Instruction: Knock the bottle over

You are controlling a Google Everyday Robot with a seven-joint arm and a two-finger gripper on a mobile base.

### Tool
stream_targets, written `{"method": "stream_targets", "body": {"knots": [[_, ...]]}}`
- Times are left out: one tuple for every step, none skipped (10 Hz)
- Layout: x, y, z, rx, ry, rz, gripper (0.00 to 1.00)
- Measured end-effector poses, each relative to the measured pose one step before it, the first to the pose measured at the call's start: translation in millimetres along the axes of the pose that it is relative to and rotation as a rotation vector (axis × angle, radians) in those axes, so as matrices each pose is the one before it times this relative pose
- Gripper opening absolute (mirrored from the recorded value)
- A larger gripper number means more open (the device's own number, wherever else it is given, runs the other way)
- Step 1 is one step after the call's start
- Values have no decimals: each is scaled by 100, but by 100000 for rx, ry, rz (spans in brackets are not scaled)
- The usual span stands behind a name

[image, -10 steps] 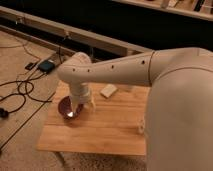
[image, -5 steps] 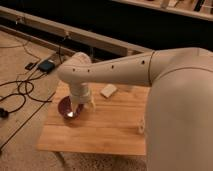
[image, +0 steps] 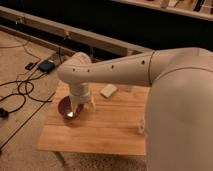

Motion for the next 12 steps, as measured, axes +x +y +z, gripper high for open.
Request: {"method": "stream_targets", "body": {"knots": [[2, -1, 0, 6, 3, -2, 65], [0, 1, 0, 1, 1, 0, 65], [-1, 1, -1, -2, -1, -3, 65], [0, 0, -1, 0, -2, 2, 65], [0, -3, 1, 3, 0, 0, 65], [1, 1, 1, -1, 4, -1, 65], [0, 0, 0, 2, 1, -2, 65], [-2, -1, -3, -5, -8, 2, 65], [-2, -5, -11, 1, -19, 3, 65], [-2, -15, -8, 2, -25, 10, 65], [138, -453, -58, 502, -266, 208, 65], [266, -1127, 121, 1245, -613, 973, 65]]}}
